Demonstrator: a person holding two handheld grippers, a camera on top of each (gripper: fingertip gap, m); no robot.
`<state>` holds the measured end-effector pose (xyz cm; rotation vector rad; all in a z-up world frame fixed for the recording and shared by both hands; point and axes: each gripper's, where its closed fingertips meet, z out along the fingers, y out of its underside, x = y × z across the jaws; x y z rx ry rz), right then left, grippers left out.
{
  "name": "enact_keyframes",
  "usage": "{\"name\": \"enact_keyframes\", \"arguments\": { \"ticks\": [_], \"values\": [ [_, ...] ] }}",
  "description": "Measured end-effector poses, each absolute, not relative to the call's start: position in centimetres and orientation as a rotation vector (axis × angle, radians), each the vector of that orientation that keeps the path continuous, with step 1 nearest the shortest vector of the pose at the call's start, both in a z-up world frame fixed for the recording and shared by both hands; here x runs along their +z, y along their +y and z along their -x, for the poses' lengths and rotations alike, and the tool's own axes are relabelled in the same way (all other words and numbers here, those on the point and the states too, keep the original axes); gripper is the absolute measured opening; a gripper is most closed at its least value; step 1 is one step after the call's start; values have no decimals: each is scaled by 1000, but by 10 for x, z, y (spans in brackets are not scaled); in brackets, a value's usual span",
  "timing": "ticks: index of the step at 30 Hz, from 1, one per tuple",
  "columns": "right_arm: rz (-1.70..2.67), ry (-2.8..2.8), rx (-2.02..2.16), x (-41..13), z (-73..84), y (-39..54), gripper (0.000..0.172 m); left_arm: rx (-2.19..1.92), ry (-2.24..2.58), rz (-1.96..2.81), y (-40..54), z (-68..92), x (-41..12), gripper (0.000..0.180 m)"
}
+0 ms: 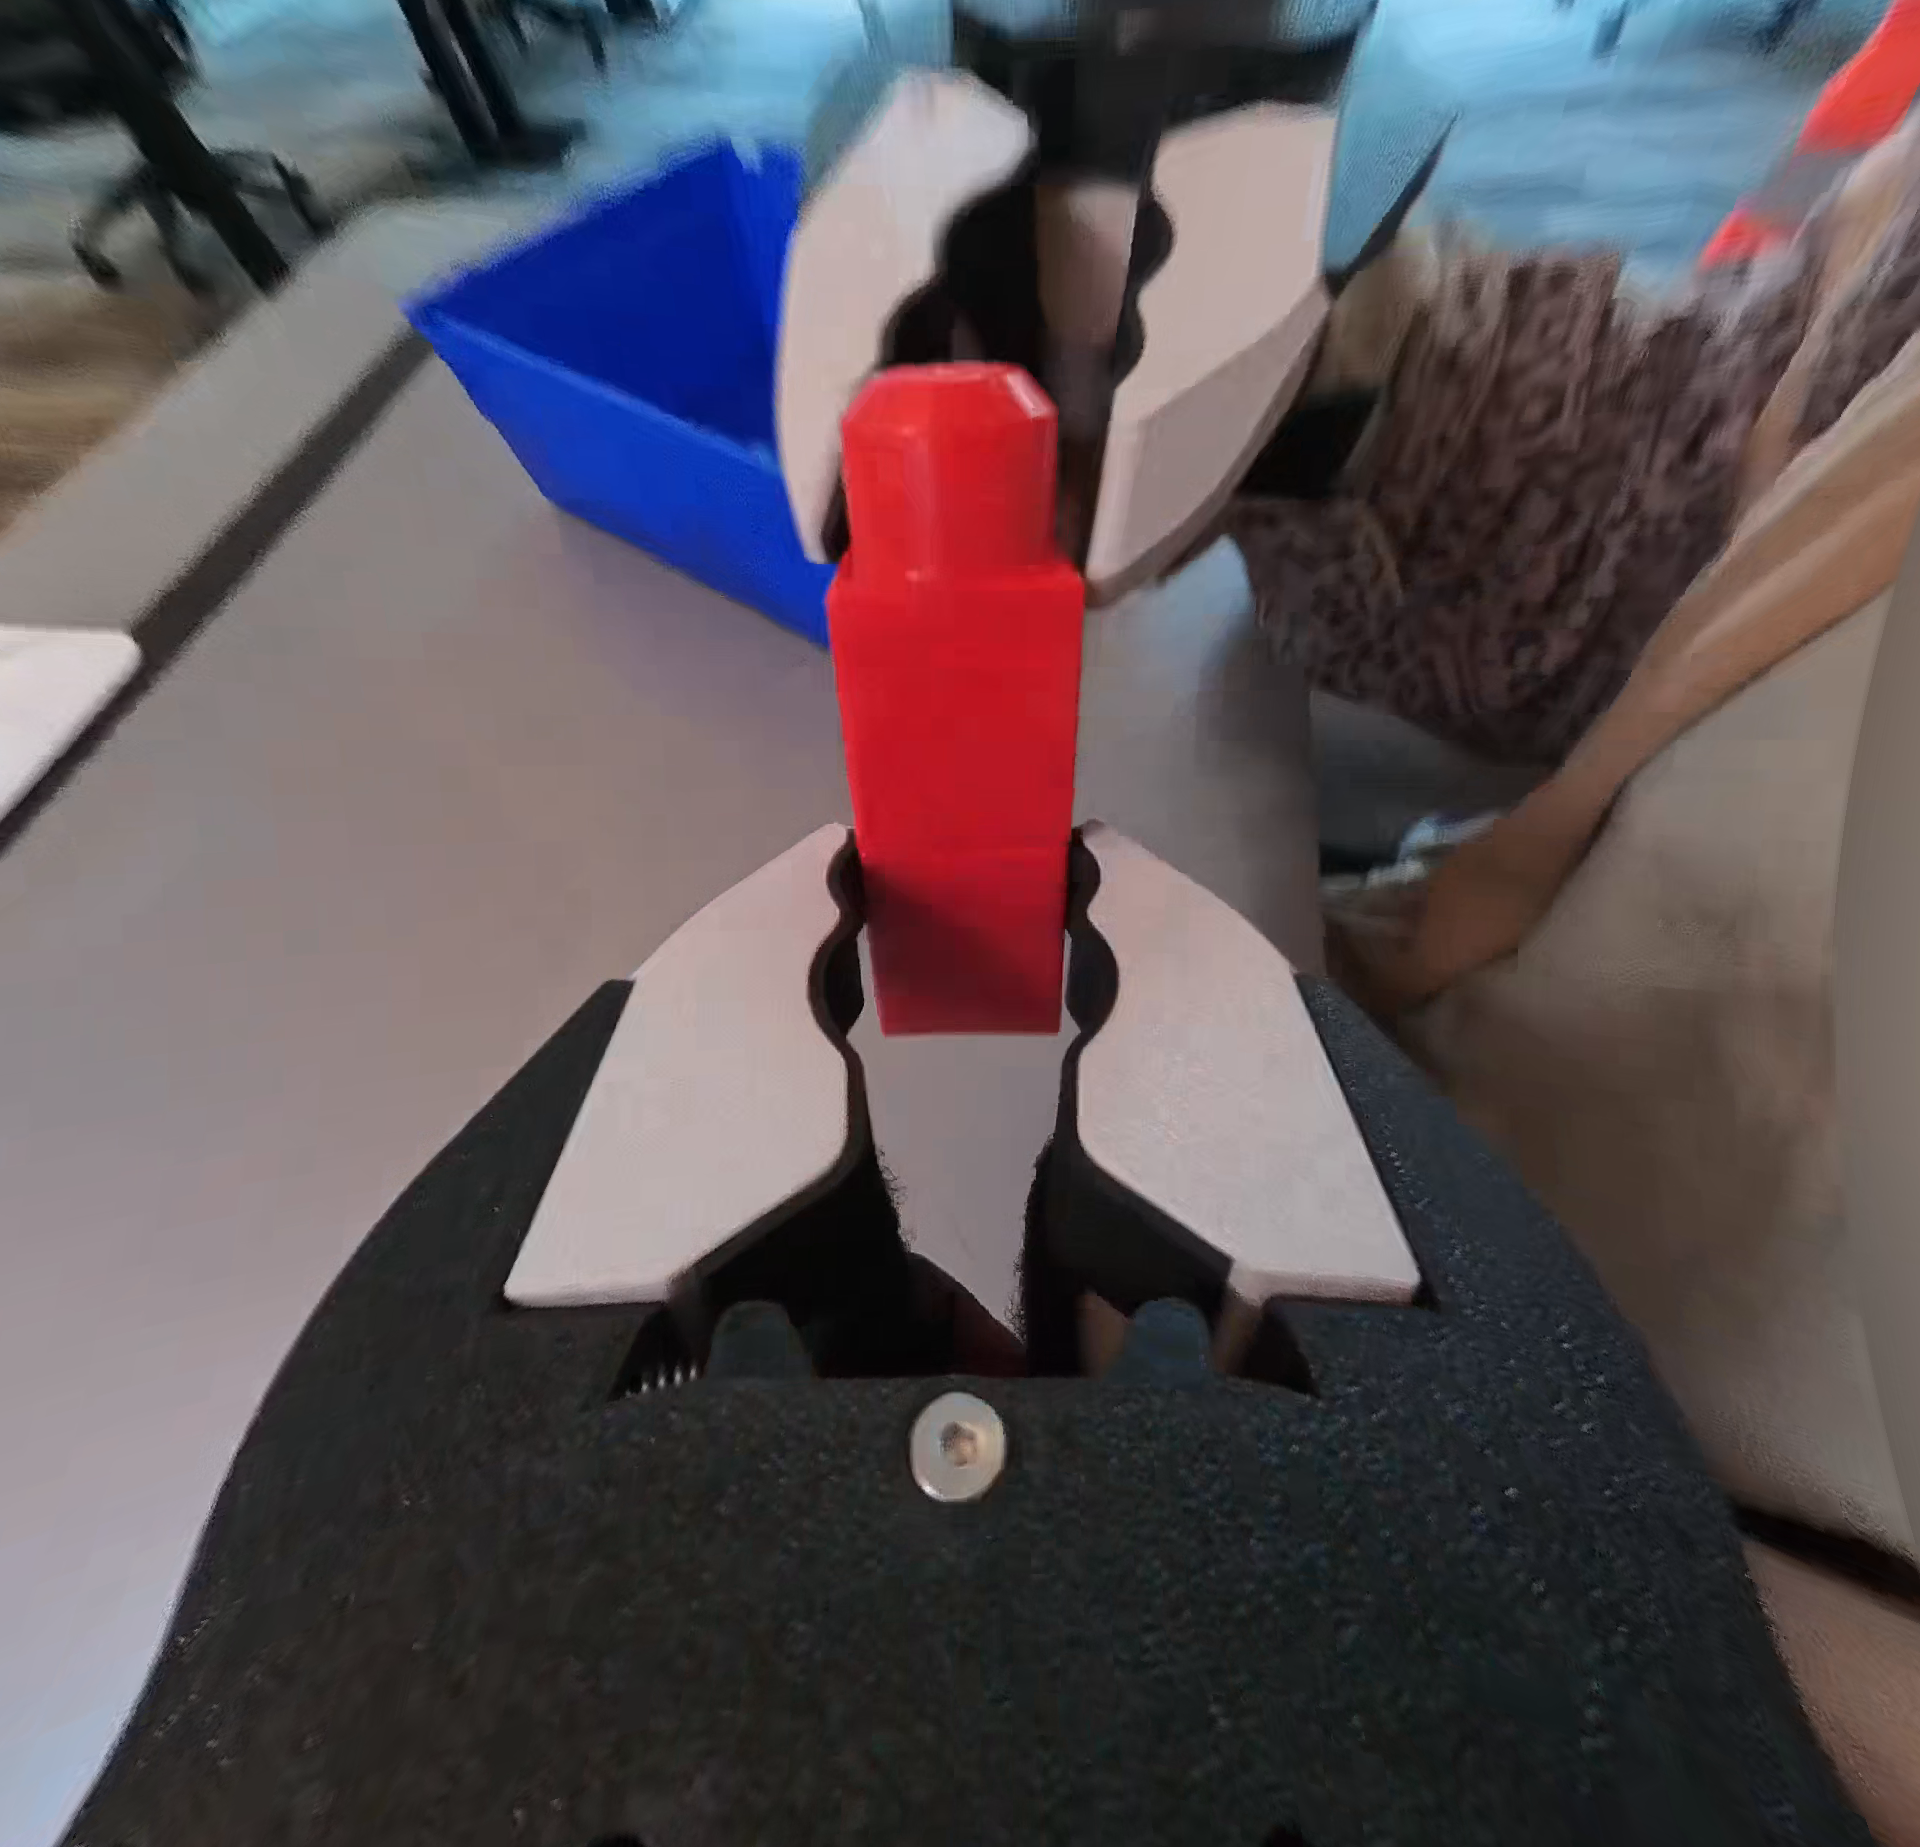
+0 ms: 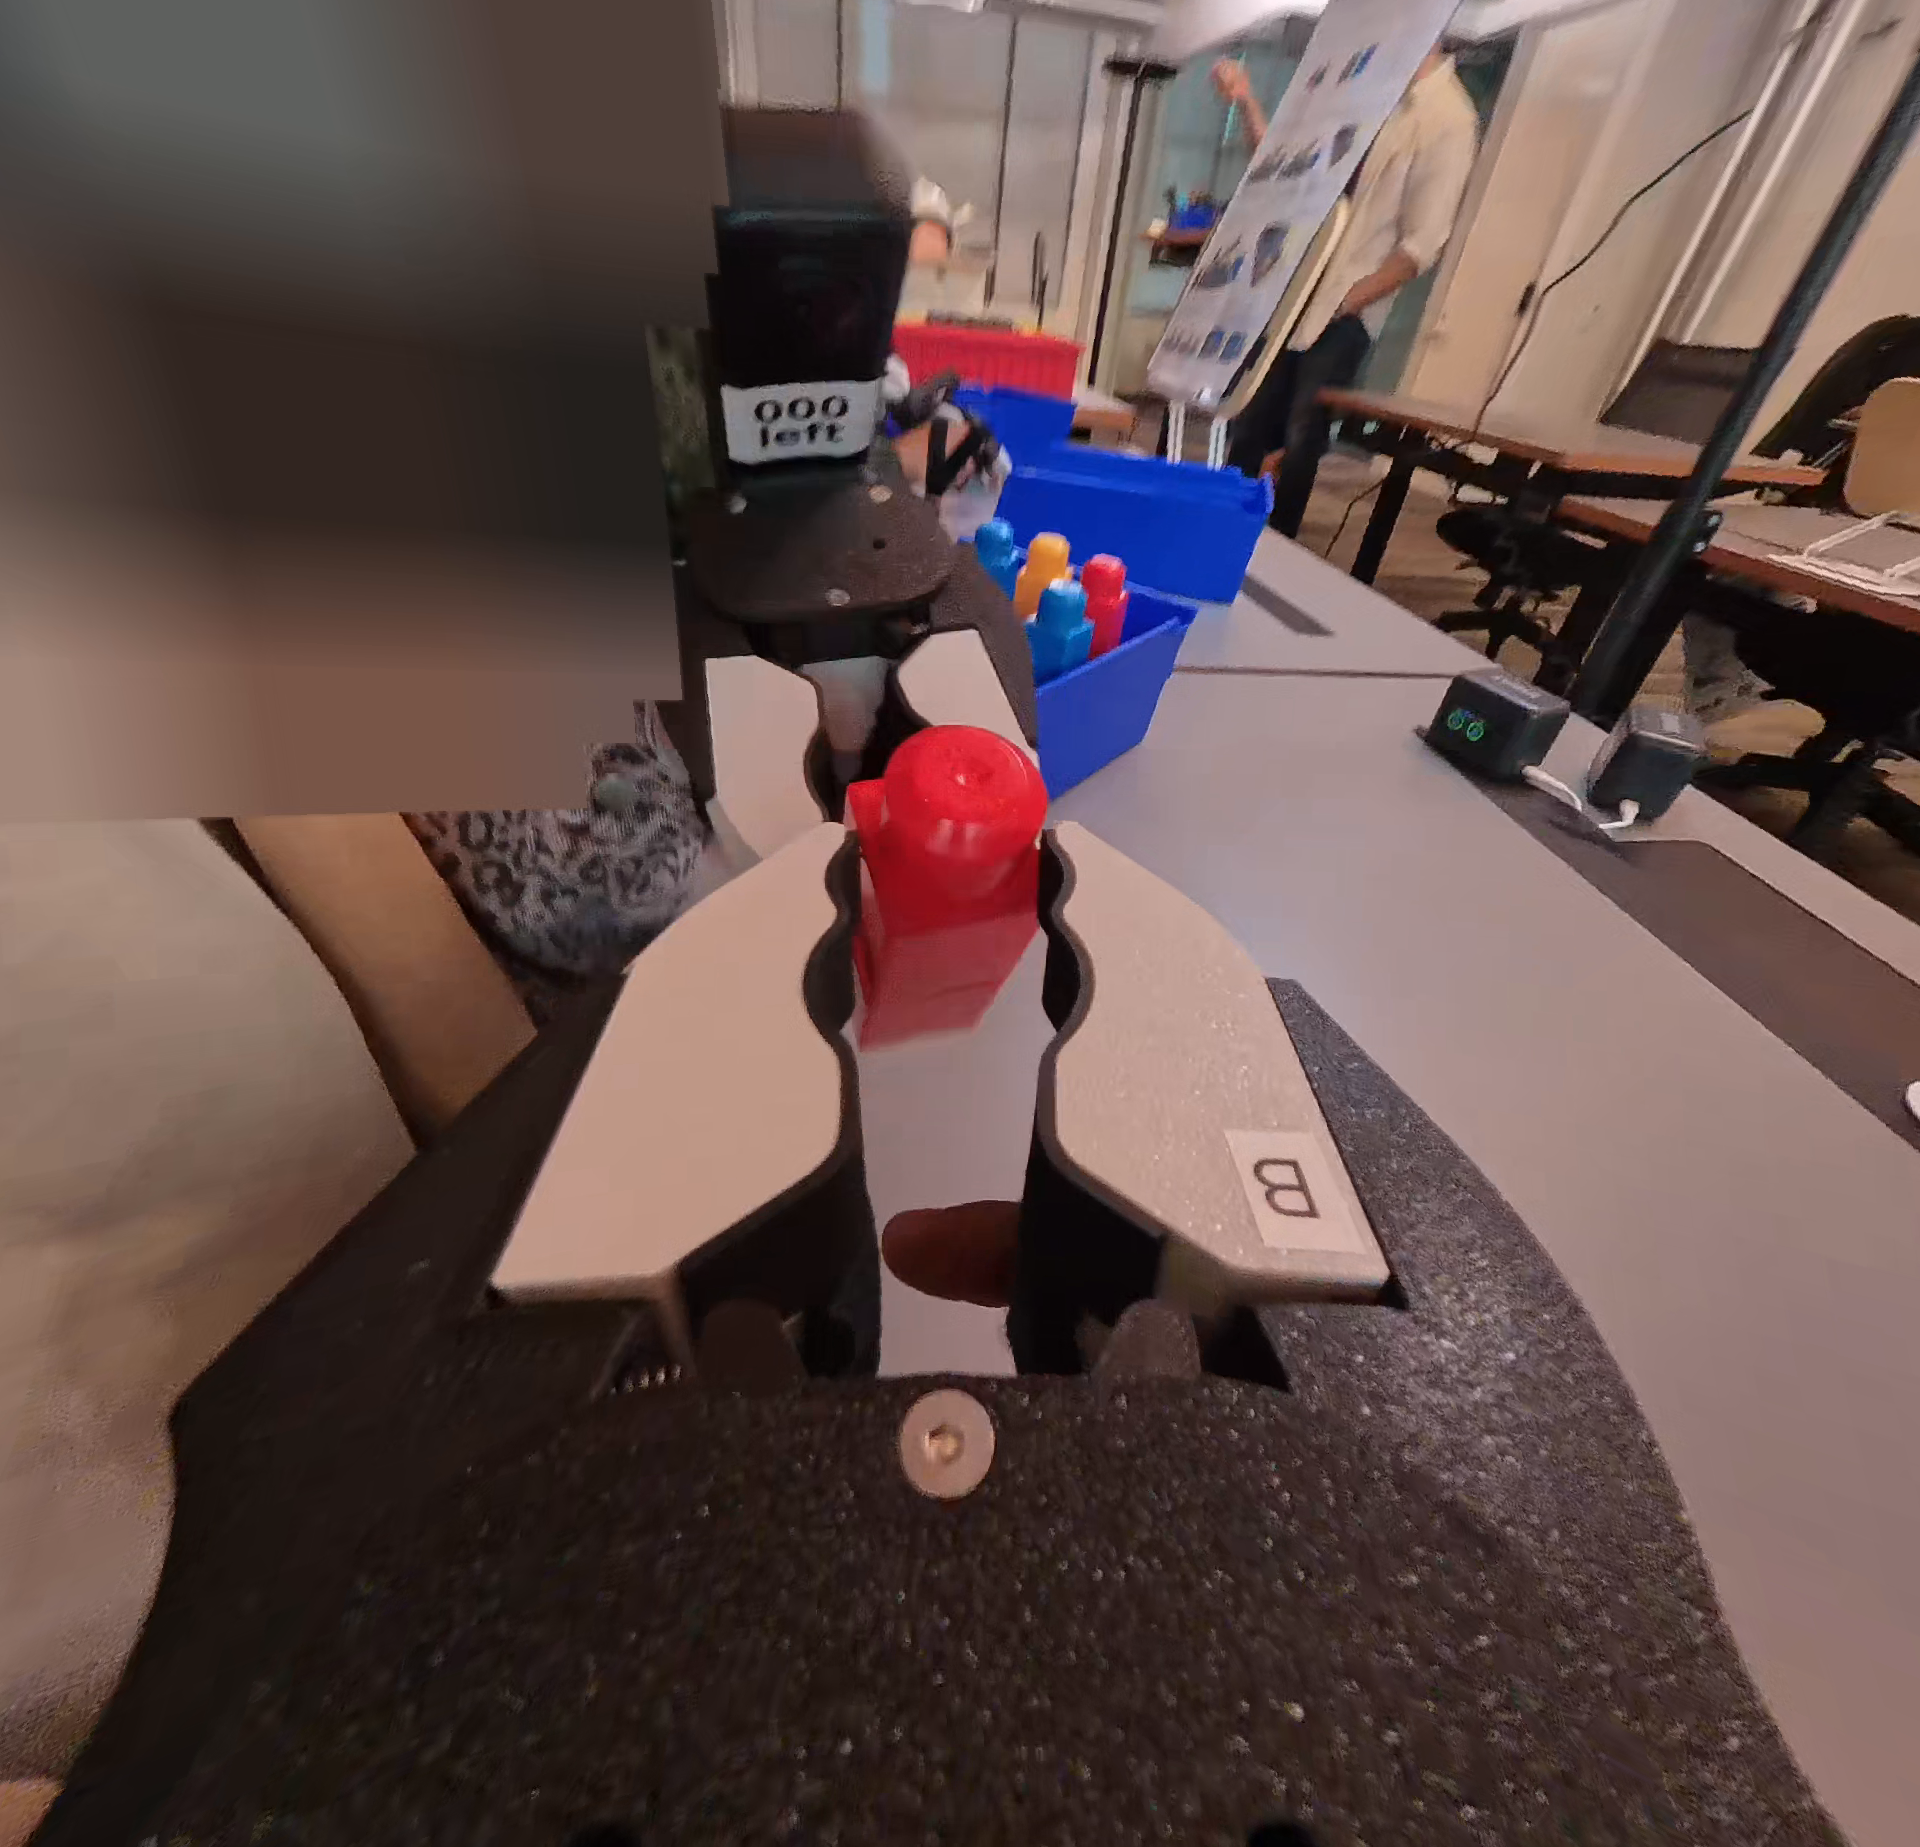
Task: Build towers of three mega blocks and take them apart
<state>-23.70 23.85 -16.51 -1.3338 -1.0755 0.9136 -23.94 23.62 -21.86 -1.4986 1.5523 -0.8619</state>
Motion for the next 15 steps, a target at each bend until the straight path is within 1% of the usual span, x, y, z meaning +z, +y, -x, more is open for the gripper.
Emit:
{"name": "enact_keyframes", "arguments": {
  "ticks": [3, 4, 7, 9, 10, 12, 13, 14, 15],
  "values": [
    [1280, -963, 1071, -149, 229, 239, 31, -1029, 1366, 1363, 237, 245, -178, 36],
    [1258, -944, 1098, -147, 230, 239, 31, -1052, 1343, 1342, 236, 246, -172, 35],
    [1279, -1021, 1016, -158, 231, 240, 32, -941, 1412, 1387, 239, 248, -184, 36],
    [1268, -1103, 920, -163, 232, 236, 54, -883, 1518, 1432, 233, 249, -200, 36],
    [1256, -1150, 881, -167, 233, 232, 58, -868, 1576, 1444, 229, 249, -208, 36],
    [1254, -1276, 818, -181, 240, 224, 56, -851, 1642, 1433, 222, 246, -215, 36],
    [1274, -1337, 774, -192, 242, 222, 47, -859, 1652, 1425, 220, 243, -216, 36],
    [1308, -1380, 720, -203, 242, 224, 47, -885, 1653, 1414, 217, 241, -214, 36],
    [1327, -1391, 707, -207, 243, 226, 55, -911, 1667, 1410, 214, 241, -214, 35]
  ]
}}
